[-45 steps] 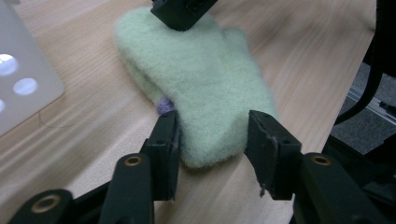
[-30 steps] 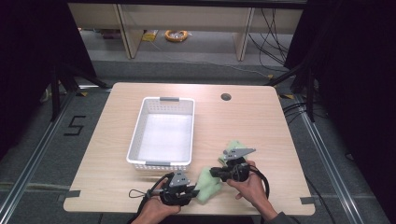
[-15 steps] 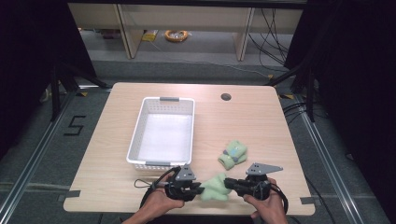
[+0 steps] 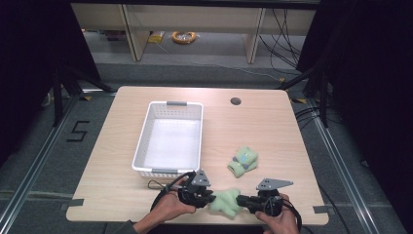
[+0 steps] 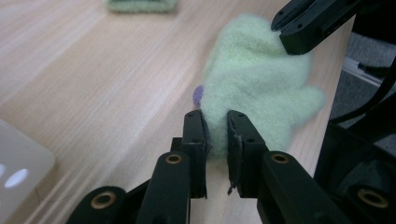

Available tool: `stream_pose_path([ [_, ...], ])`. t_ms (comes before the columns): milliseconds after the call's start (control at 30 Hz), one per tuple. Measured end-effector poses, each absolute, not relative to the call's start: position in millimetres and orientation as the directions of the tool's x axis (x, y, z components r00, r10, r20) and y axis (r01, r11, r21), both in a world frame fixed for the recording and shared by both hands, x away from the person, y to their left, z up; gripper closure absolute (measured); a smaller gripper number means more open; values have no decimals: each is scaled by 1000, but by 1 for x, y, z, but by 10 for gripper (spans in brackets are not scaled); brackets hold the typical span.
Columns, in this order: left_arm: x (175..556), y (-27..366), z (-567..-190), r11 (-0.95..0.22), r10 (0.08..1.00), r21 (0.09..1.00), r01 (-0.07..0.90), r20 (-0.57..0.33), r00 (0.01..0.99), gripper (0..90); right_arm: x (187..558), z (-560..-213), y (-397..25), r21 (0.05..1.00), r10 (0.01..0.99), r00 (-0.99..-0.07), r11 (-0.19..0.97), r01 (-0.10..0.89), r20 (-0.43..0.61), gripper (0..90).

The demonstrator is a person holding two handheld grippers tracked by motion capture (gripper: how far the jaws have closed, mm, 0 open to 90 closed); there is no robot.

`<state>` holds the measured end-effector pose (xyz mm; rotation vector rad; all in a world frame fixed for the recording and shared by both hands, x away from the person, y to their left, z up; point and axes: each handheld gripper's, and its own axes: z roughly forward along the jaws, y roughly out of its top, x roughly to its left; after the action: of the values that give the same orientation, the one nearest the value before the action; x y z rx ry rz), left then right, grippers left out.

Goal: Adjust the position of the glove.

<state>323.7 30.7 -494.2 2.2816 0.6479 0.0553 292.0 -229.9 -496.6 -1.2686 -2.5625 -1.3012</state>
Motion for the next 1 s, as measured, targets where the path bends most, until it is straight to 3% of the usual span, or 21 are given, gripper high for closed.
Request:
stream_pose_path([
  [33,327,34,-493,-659,422,649,380,-100,901,776,293,-499,-230,689,656,-690,348,636,306,835],
  [100,324,31,-496,-601,463,673,432,-147,874,773,293,-499,-229,667,660,-683,359,652,313,819],
  [300,324,36,-494,-643,436,655,397,-112,893,737,295,-501,-231,673,661,-676,341,657,326,744],
  [433,319,40,-490,-620,458,681,391,-91,884,636,295,-498,-230,672,660,-676,341,658,328,623],
  [467,316,40,-490,-586,485,694,418,-113,867,567,296,-496,-231,677,662,-677,340,653,320,587],
  [533,312,43,-486,-585,494,701,407,-91,865,558,295,-493,-231,677,665,-666,319,663,339,575],
  [633,306,50,-482,-564,517,724,398,-67,854,503,295,-483,-236,693,678,-645,273,667,354,482],
  [700,302,56,-480,-550,518,730,405,-83,852,494,299,-483,-240,722,662,-677,291,628,322,482],
  [767,299,61,-479,-529,536,732,430,-105,837,467,302,-476,-244,721,699,-647,273,637,306,484],
  [800,298,63,-479,-508,552,731,455,-130,824,426,312,-473,-249,750,715,-655,288,595,245,491],
  [867,297,68,-478,-487,560,736,470,-150,815,415,312,-470,-249,733,734,-629,276,622,257,491],
  [933,295,72,-479,-437,574,750,496,-192,796,388,326,-466,-253,770,741,-654,324,550,155,494],
  [1000,294,76,-478,-420,579,753,507,-208,789,383,336,-463,-251,769,758,-638,326,550,135,501],
])
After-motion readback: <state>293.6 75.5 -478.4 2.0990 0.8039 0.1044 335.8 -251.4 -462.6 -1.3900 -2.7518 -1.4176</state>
